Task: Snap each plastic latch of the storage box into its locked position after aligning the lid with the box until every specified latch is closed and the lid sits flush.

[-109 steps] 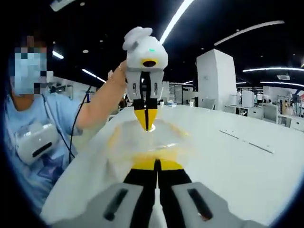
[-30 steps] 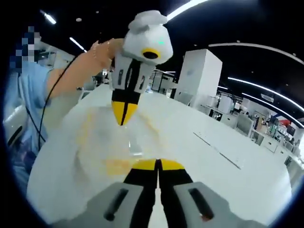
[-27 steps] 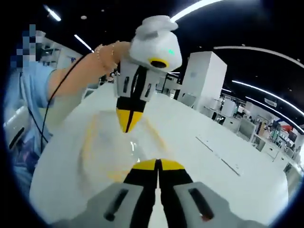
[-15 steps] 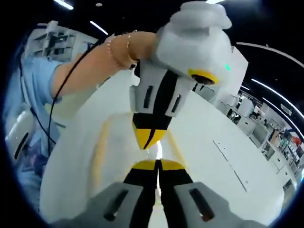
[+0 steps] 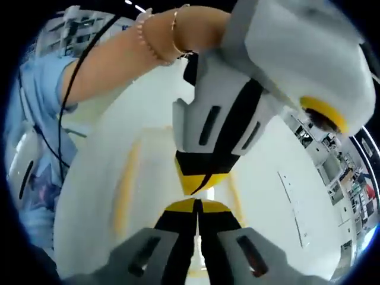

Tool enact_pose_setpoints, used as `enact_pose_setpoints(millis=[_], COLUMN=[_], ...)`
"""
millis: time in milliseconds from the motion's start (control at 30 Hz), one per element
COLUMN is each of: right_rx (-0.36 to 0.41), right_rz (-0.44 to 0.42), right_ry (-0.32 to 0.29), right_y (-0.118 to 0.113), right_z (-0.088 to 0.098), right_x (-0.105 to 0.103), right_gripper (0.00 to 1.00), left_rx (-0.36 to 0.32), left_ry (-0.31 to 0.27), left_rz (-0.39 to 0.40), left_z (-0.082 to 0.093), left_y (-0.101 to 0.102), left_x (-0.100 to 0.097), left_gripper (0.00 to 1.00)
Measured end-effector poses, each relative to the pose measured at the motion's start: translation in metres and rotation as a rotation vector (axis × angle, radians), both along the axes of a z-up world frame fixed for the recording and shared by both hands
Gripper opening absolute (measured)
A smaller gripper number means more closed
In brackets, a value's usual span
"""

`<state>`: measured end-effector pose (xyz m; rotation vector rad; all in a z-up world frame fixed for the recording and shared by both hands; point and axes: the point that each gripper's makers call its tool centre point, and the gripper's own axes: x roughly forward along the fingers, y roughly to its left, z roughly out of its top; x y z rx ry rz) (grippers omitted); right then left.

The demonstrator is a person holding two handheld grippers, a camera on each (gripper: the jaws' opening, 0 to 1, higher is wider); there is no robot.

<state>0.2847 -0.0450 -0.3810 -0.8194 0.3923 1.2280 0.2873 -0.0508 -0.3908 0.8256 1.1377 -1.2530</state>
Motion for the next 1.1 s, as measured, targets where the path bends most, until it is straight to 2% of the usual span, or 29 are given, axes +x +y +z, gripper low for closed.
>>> enact_pose_setpoints(millis=[300,533,633,800,933,1100], right_rx=[-0.052,-0.173,-0.222,-0.364,-0.395,-0.441], right_rz=[-0.002,-0.025,-0.017,0.01,0.01,0.02], right_ry=[0.01,0.008,-0.014,-0.093,-0.096,-0.104], right_y=[0.003,0.004,0.003,0.006,0.008,0.009], right_z=[-0.005,-0.006,-0.006,-0.005,-0.005,-0.005], right_x=[0.001,0.001,0.001,-0.001,-0.001,-0.001], right_gripper=[0.0,0.0,0.0,0.0,0.0,0.0], left_rx=[-0.049,-0.132,-0.183,-0.279,-0.313,-0.339], left_ry=[0.008,0.017,0.01,0.013,0.01,-0.03], left_rz=[-0.022,-0.061,-0.103,-0.118,-0.113,-0.062], left_z=[0.0,0.004,0.005,0.008,0.009,0.012], left_y=[0.0,0.0,-0.001,0.002,0.012,0.035], left_x=[-0.005,-0.007,-0.009,-0.012,-0.013,-0.006], left_gripper=[0.0,0.0,0.0,0.0,0.0,0.0])
